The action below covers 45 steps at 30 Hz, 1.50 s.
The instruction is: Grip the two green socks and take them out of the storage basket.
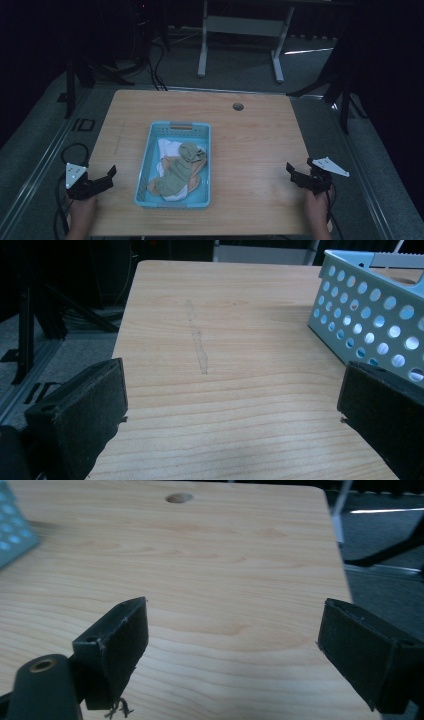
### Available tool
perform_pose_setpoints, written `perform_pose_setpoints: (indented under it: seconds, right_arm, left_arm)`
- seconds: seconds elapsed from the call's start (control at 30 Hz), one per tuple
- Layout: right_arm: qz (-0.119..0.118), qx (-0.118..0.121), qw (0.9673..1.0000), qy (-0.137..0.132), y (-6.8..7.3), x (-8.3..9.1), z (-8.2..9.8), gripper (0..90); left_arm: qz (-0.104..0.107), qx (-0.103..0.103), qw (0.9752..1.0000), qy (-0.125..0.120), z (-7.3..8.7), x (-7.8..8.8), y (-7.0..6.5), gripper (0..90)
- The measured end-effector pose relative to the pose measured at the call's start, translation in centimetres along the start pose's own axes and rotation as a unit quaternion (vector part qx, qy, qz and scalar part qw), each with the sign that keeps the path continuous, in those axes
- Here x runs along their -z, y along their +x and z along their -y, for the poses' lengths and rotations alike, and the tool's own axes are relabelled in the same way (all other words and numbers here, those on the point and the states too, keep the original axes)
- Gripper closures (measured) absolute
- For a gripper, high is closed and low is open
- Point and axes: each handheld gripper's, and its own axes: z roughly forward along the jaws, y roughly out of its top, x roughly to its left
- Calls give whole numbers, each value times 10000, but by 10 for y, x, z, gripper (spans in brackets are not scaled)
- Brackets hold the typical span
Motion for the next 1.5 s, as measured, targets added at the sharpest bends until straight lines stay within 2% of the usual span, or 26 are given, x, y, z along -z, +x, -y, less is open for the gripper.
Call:
perform_pose_setpoints:
  seconds: [0.1,0.2,0.23,0.4,0.5,0.63,0.8,0.83,0.9,0.97,1.03,1.1,1.3,1.33,1.5]
  right_arm:
    - [-155,-8,9999,-11,3,0,-5,124]
    - [-195,43,9998,-33,6,0,-10,124]
    - [-362,79,9993,-7,7,-1,-15,124]
    - [-429,185,9989,-29,14,-2,-25,124]
    - [-616,256,9978,-11,21,-6,-34,128]
    - [-792,288,9964,28,29,-11,-42,128]
    - [-860,383,9956,-7,41,-16,-50,128]
    - [-964,436,9944,-48,48,-19,-56,128]
    - [-976,448,9942,-53,50,-20,-57,128]
    - [-1142,526,9920,-48,58,-24,-65,128]
    - [-1189,670,9906,-22,66,-26,-70,128]
    - [-1236,718,9897,-15,73,-29,-75,128]
    - [-1442,883,9855,133,88,-37,-89,134]
    - [-1522,916,9840,164,93,-39,-94,135]
    - [-1666,1001,9808,160,102,-42,-102,135]
  left_arm:
    - [10,-25,10000,15,0,0,-1,0]
    - [29,-22,10000,22,0,0,0,0]
    - [15,-37,10000,19,0,0,-1,0]
    - [55,-71,10000,16,0,-1,-2,0]
    - [88,-155,9998,22,1,-2,-3,0]
    - [118,-133,9998,0,1,-2,-3,0]
    - [143,-143,9998,-1,1,-2,-3,0]
    - [137,-139,9998,0,1,-2,-3,0]
    - [140,-144,9998,4,1,-2,-3,0]
    - [147,-145,9998,5,1,-2,-3,0]
    - [155,-146,9998,8,1,-2,-3,0]
    - [169,-149,9997,7,1,-2,-3,0]
    - [193,-153,9997,6,1,-2,-3,0]
    - [193,-151,9997,7,1,-2,-3,0]
    - [202,-151,9997,9,1,-2,-3,0]
